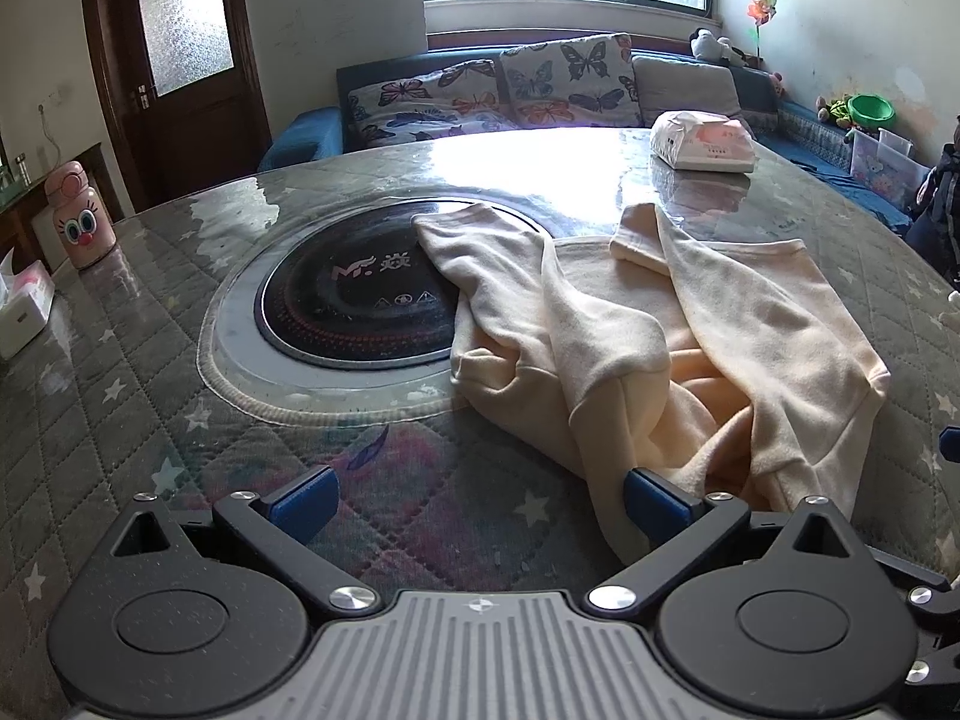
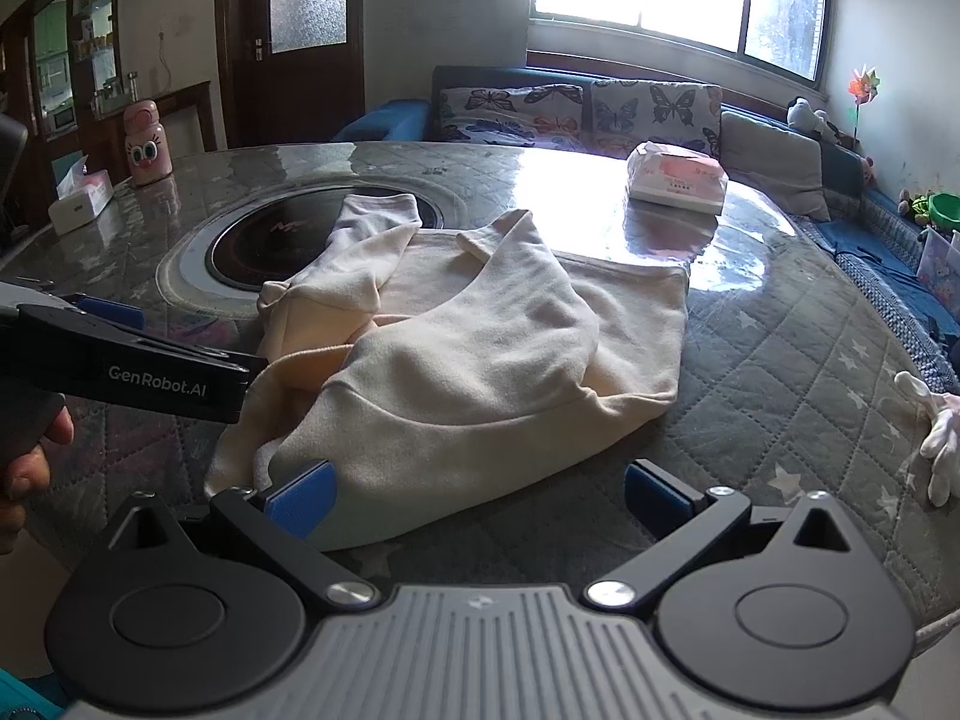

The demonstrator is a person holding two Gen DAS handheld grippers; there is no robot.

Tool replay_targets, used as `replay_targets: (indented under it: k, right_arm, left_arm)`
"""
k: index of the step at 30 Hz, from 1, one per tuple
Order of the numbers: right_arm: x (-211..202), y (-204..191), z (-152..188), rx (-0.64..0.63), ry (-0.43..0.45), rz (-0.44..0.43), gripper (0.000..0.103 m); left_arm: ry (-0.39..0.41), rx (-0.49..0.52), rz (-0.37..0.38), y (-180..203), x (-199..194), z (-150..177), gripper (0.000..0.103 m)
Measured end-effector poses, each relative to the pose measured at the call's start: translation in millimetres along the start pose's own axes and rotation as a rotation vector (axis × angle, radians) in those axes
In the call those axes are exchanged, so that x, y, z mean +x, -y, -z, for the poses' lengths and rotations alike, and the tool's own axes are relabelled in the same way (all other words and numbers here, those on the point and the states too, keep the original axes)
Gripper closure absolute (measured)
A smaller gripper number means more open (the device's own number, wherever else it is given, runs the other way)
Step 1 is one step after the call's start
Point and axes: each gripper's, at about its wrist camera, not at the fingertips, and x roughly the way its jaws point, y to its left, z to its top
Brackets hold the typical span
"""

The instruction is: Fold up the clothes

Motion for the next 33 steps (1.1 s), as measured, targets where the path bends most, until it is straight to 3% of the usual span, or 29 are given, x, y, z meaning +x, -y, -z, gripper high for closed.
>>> replay_targets:
  k: [11, 19, 26, 33]
  right_arm:
    - [3.6, 5.4, -8.8, 0.030, 0.012, -0.010, 0.000]
    - [13.8, 15.9, -16.5, 0.081, 0.016, -0.023, 0.001]
    - [25.2, 27.2, -22.0, 0.122, 0.013, -0.026, 0.009]
    - [39.1, 38.7, -32.6, 0.150, 0.018, -0.032, 0.019]
  left_arm:
    - [-0.006, -0.003, 0.018, -1.0, 6.3, -9.1, 0.003]
    - [0.011, -0.002, 0.043, -0.4, 11.1, -20.5, 0.011]
    - [0.024, 0.006, 0.073, 4.0, 20.2, -34.8, 0.013]
    - [0.039, 0.018, 0.106, 8.2, 33.5, -52.0, 0.022]
